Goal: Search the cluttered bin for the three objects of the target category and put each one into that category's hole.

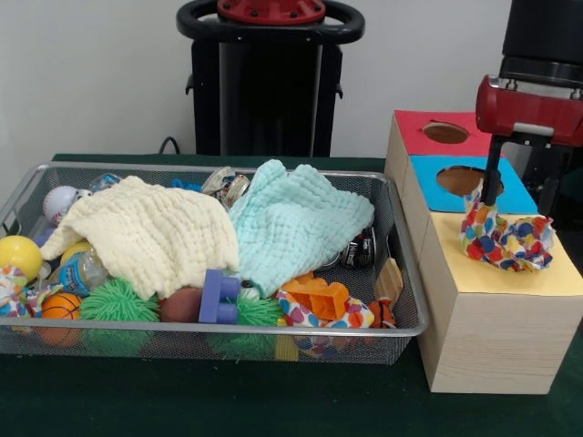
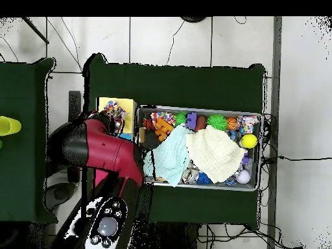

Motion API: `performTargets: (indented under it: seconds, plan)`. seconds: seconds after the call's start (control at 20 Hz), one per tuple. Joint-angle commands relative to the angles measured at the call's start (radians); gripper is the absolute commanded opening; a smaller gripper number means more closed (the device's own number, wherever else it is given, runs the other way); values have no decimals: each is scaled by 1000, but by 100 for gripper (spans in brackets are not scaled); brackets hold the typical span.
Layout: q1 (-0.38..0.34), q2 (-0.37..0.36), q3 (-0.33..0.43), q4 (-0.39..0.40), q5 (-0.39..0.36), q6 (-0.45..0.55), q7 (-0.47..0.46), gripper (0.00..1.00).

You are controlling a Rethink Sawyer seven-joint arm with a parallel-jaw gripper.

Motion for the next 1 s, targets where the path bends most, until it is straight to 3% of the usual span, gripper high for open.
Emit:
performTargets:
  seconds: [0.05, 0.3, 0.35, 0.7, 1.0]
  plan:
    - [-2, 2, 70, 55, 14, 159, 255, 100]
    - [9, 9, 54, 53, 3, 144, 252, 100]
    - [12, 11, 49, 51, 2, 142, 253, 0]
    - [13, 17, 54, 52, 16, 153, 271, 0]
    - [10, 42, 75, 66, 34, 70, 283, 0]
